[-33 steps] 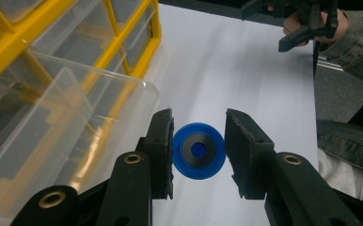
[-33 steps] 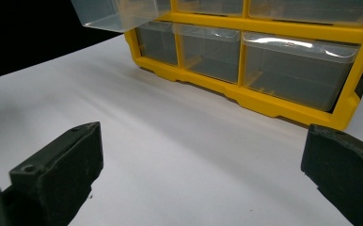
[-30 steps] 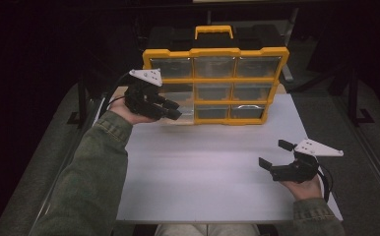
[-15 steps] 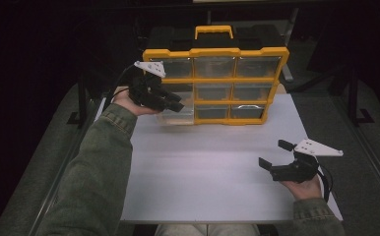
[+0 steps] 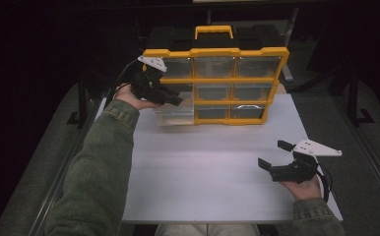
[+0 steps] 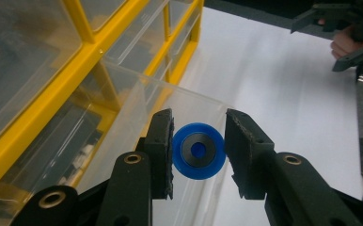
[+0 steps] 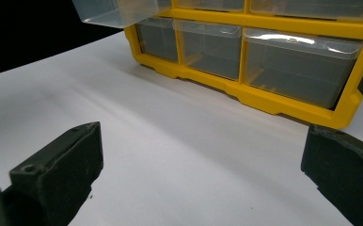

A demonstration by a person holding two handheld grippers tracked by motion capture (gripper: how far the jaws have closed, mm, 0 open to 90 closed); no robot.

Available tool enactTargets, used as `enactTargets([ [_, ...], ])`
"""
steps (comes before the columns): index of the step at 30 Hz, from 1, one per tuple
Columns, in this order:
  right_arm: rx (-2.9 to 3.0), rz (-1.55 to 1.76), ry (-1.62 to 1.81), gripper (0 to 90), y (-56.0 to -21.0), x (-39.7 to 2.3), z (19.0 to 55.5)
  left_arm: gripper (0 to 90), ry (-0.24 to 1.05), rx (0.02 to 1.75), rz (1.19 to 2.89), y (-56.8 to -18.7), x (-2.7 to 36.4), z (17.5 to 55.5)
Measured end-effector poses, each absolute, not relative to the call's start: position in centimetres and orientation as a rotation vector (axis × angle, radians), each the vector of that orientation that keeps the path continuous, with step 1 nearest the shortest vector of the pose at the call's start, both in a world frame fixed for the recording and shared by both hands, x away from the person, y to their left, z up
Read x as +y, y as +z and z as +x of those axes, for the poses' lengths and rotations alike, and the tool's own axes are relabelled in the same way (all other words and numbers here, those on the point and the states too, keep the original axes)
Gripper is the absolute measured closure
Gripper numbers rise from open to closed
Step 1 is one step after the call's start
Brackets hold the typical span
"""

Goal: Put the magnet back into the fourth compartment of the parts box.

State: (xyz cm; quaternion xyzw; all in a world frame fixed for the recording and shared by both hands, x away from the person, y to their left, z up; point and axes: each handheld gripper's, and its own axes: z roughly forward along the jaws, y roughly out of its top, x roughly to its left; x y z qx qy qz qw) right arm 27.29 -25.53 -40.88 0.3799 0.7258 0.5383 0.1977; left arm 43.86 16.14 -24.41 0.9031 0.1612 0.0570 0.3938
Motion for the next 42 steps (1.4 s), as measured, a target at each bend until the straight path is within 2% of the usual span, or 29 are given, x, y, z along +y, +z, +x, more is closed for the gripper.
enactTargets([
  [15,2.039,1.067,1.505,0.0,-41.0,-25.5,27.3,61.7,0.232,0.489,2.313,-24.9,16.1,44.7],
  [17,2.039,1.066,1.504,0.0,-41.0,-25.5,27.3,57.0,0.208,0.514,2.300,-24.8,16.3,44.9],
  [18,2.040,1.067,1.502,0.0,-41.0,-25.5,27.3,50.7,0.199,0.525,2.295,-24.8,16.5,44.9],
  [21,2.041,1.068,1.501,0.0,-41.0,-25.5,27.4,44.9,0.187,0.518,2.288,-24.9,16.7,44.8],
  [22,2.043,1.071,1.500,0.0,-41.1,-25.4,27.4,37.8,0.178,0.507,2.282,-25.0,16.9,44.5],
  [26,2.045,1.073,1.498,0.0,-41.1,-25.4,27.3,29.8,0.172,0.510,2.256,-25.0,17.3,44.2],
  [28,2.045,1.076,1.498,0.0,-41.1,-25.4,27.3,21.4,0.183,0.516,2.244,-25.0,17.5,44.0],
  [30,2.044,1.075,1.497,0.0,-41.1,-25.3,27.3,8.2,0.175,0.528,2.247,-25.1,17.5,43.8],
  [32,2.044,1.076,1.497,0.0,-41.1,-25.3,27.3,1.1,0.187,0.537,2.256,-25.3,17.5,43.7],
  [42,2.043,1.078,1.492,0.0,-41.1,-25.4,27.2,0.0,0.213,0.529,2.181,-25.4,18.7,42.6],
])
